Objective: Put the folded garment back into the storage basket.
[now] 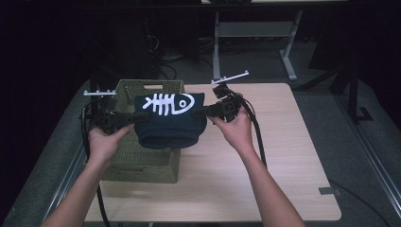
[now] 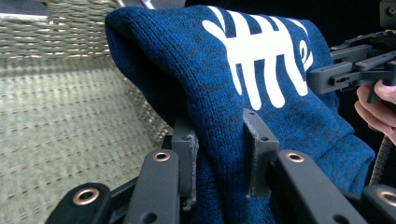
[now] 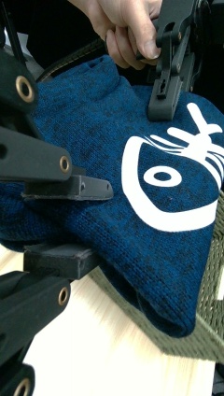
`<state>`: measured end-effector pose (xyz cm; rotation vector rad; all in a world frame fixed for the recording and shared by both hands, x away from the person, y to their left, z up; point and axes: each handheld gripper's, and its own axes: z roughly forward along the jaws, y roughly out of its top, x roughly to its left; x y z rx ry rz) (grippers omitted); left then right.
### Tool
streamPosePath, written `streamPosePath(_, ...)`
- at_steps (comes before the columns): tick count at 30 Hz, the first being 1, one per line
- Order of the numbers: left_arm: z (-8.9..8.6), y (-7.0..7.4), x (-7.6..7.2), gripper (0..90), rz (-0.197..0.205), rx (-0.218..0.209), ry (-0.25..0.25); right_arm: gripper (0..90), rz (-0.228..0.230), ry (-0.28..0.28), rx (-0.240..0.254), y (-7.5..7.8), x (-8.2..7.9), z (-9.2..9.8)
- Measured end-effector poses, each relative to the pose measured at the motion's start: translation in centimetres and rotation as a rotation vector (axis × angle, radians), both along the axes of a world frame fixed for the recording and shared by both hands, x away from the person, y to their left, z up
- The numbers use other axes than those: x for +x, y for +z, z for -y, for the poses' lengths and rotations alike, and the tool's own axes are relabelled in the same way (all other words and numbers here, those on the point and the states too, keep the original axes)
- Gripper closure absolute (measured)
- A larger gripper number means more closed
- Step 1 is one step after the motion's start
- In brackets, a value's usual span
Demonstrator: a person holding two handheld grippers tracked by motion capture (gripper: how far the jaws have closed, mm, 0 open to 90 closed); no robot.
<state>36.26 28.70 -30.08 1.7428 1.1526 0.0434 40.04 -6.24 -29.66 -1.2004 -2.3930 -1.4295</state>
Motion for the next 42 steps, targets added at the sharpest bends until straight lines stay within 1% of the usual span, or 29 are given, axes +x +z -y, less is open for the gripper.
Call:
streamPosePath(3, -0.8, 0.0, 0.0, 70.4, -0.004, 0.004, 0.011, 71.0, -0.004, 0.009, 0.002, 0.0, 0.2, -1.1)
streamPosePath(7, -1.5, -0.1, -0.1, 70.3, -0.011, 0.001, 0.019, 71.0, -0.004, 0.015, 0.009, 0.0, 0.3, -1.7)
streamPosePath(12, -2.5, -0.1, 0.0, 70.2, -0.022, 0.015, 0.031, 71.0, -0.003, 0.02, 0.006, 0.0, 0.6, -2.8)
streamPosePath(16, -3.2, 0.0, 0.0, 70.2, -0.026, 0.009, 0.041, 71.0, 0.0, 0.024, 0.009, 0.0, 0.7, -3.4)
streamPosePath(17, -3.4, 0.0, 0.0, 70.2, -0.026, 0.008, 0.046, 71.0, -0.004, 0.024, 0.009, 0.0, 0.8, -3.9)
streamPosePath(18, -3.6, 0.0, 0.0, 70.2, -0.025, 0.011, 0.05, 71.0, -0.004, 0.024, 0.009, 0.0, 0.8, -3.9)
streamPosePath(19, -3.9, 0.1, -0.1, 70.2, -0.025, 0.016, 0.054, 71.0, -0.004, 0.026, 0.013, -0.1, 0.9, -4.3)
streamPosePath(20, -3.9, 0.1, -0.1, 70.2, -0.025, 0.016, 0.054, 71.0, -0.004, 0.026, 0.013, -0.1, 0.9, -4.3)
streamPosePath(24, -5.1, 0.0, -0.1, 70.2, -0.033, 0.023, 0.073, 71.1, -0.005, 0.034, 0.009, -0.2, 1.1, -5.6)
streamPosePath(26, -5.4, 0.0, -0.1, 70.2, -0.036, 0.029, 0.079, 71.1, -0.005, 0.035, 0.007, -0.2, 1.1, -5.8)
streamPosePath(27, -5.8, -0.1, -0.1, 70.3, -0.04, 0.031, 0.087, 71.1, -0.005, 0.038, 0.0, -0.3, 1.2, -6.5)
streamPosePath(28, -6.0, -0.1, -0.1, 70.2, -0.044, 0.029, 0.093, 71.1, -0.004, 0.038, 0.0, -0.3, 1.2, -6.7)
streamPosePath(29, -6.0, -0.1, -0.1, 70.3, -0.044, 0.029, 0.093, 71.1, -0.003, 0.04, -0.001, -0.4, 1.3, -7.0)
streamPosePath(30, -6.6, -0.2, -0.1, 70.2, -0.042, 0.027, 0.096, 71.1, -0.005, 0.043, -0.003, -0.4, 1.3, -7.4)
streamPosePath(31, -6.6, -0.2, -0.1, 70.2, -0.042, 0.027, 0.096, 71.1, -0.001, 0.045, -0.006, -0.4, 1.4, -7.6)
streamPosePath(32, -7.1, -0.3, -0.2, 70.2, -0.036, 0.02, 0.097, 71.2, -0.005, 0.049, -0.002, -0.5, 1.4, -7.8)
streamPosePath(33, -7.1, -0.3, -0.2, 70.2, -0.036, 0.02, 0.097, 71.2, -0.005, 0.049, -0.002, -0.5, 1.4, -7.8)
streamPosePath(36, -7.7, -0.6, -0.1, 70.2, -0.045, 0.026, 0.104, 71.3, -0.008, 0.05, 0.0, -0.7, 1.5, -8.5)
streamPosePath(37, -7.9, -0.8, 0.0, 70.1, -0.047, 0.038, 0.104, 71.3, -0.011, 0.049, -0.005, -1.0, 1.6, -8.9)
streamPosePath(38, -7.9, -0.8, 0.0, 70.1, -0.047, 0.038, 0.104, 71.3, -0.011, 0.049, -0.005, -1.0, 1.6, -8.9)
streamPosePath(39, -8.2, -0.9, 0.0, 70.1, -0.05, 0.048, 0.106, 71.2, -0.017, 0.051, -0.01, -1.3, 1.7, -9.2)
streamPosePath(42, -8.5, -1.1, 0.0, 69.9, -0.045, 0.05, 0.106, 71.3, -0.018, 0.049, -0.014, -1.6, 1.7, -9.6)
